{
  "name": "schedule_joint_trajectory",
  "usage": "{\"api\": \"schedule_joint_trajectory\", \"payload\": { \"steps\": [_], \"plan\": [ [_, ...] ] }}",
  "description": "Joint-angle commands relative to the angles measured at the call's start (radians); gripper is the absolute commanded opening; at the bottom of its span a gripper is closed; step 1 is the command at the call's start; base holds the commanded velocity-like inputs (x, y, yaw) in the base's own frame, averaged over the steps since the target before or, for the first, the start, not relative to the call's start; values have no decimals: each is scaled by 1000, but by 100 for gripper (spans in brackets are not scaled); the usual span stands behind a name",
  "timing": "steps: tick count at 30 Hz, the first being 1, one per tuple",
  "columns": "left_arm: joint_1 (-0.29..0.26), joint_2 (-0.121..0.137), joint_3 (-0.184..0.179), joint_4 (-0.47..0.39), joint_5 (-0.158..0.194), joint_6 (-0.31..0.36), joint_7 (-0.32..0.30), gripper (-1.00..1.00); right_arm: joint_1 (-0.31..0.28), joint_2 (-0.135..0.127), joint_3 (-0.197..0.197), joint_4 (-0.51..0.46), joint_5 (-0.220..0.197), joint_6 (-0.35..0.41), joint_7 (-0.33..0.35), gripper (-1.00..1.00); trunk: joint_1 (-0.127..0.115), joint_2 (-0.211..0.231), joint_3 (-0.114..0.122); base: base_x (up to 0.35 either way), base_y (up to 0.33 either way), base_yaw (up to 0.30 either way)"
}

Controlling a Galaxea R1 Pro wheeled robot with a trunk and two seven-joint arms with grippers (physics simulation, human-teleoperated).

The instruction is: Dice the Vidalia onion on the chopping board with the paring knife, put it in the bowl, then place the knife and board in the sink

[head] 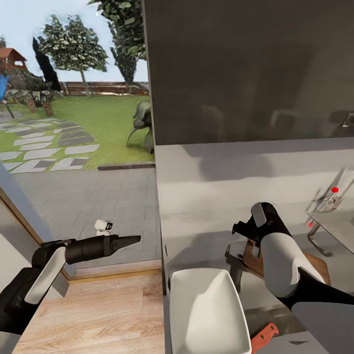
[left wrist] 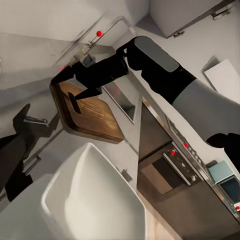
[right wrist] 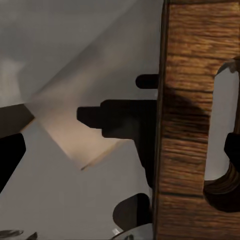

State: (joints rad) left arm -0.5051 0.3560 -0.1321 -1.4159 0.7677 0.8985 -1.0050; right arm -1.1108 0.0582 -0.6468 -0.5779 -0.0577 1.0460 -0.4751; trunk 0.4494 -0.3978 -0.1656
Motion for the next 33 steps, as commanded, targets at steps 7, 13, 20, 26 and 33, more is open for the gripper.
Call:
{"api": "schedule_joint_trajectory", "payload": {
  "steps": [7, 13, 20, 26, 33],
  "plan": [
    [-1, 1, -1, 0, 4, 5, 0, 100, -1, -1, -5, 14, -5, 1, -7, 100, 1, -2, -2, 2, 1, 0],
    [-1, 1, -1, 0, 4, 6, 0, 100, -1, -12, -5, 19, -5, 1, 0, 100, 1, -2, -2, 0, 0, 0],
    [-1, 1, -1, 0, 4, 6, 0, 100, -1, -22, -5, 31, -4, 1, 9, 100, 1, -2, -2, 0, 0, 0],
    [-1, 1, -1, 0, 4, 7, 0, 100, -1, -42, -5, 54, -4, 1, 12, 100, 1, -2, -2, 0, 0, 0],
    [-1, -1, -1, 0, 4, 6, 0, 100, -1, -64, -5, 97, -1, -25, 34, 100, 1, -2, -2, 0, 0, 0]
  ]
}}
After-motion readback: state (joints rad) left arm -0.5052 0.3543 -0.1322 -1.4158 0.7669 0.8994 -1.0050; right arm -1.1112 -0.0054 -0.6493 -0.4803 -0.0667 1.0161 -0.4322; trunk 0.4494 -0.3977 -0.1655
